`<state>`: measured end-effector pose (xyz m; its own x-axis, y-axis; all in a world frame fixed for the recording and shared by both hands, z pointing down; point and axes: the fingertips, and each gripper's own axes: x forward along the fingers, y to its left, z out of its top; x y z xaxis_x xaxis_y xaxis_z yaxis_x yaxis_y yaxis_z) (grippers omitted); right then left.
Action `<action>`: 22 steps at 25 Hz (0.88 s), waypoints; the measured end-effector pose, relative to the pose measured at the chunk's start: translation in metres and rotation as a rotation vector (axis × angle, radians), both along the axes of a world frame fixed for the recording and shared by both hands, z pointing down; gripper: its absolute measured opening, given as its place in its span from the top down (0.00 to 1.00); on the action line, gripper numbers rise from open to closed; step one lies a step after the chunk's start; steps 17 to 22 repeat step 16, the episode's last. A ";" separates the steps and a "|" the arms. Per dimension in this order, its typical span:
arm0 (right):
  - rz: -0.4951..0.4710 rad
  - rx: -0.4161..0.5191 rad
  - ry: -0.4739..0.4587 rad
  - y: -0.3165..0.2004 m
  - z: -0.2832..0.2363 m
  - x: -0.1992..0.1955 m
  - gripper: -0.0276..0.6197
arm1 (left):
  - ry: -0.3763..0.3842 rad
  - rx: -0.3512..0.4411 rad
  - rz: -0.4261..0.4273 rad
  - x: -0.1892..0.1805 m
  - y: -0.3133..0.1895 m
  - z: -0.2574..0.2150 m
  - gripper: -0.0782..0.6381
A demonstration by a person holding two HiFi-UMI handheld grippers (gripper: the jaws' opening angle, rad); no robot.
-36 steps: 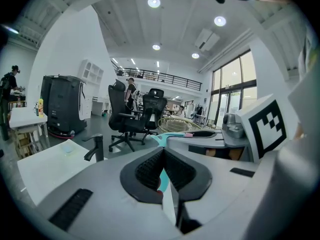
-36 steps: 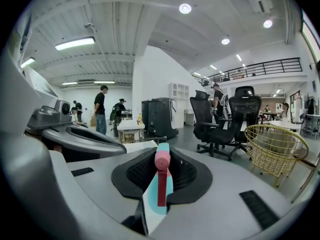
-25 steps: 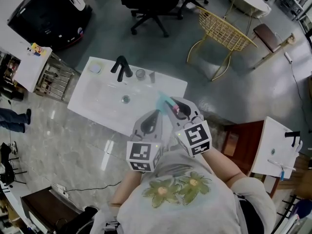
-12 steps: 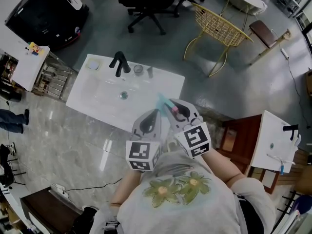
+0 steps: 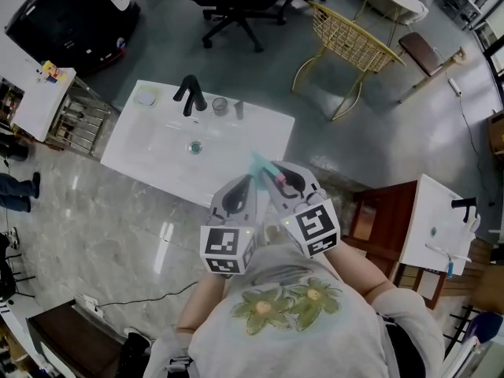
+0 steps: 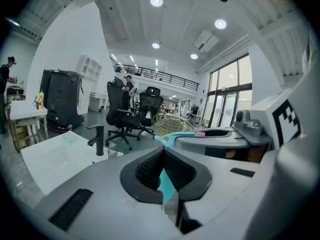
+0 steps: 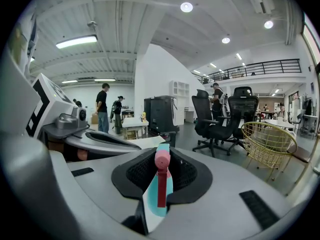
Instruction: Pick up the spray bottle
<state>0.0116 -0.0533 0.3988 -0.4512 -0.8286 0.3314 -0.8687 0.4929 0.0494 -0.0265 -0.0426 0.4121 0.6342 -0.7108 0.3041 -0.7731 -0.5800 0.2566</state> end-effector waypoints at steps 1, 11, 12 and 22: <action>0.001 -0.003 0.004 0.002 0.000 0.001 0.85 | 0.001 -0.001 0.002 0.000 0.001 0.000 0.88; 0.002 -0.010 0.013 0.017 -0.003 0.003 0.85 | 0.013 -0.005 0.014 0.004 0.015 0.003 0.88; 0.001 -0.012 0.012 0.018 -0.003 0.003 0.85 | 0.015 -0.005 0.015 0.004 0.016 0.003 0.88; 0.001 -0.012 0.003 0.022 -0.004 0.001 0.85 | 0.017 -0.002 0.019 0.004 0.021 0.002 0.88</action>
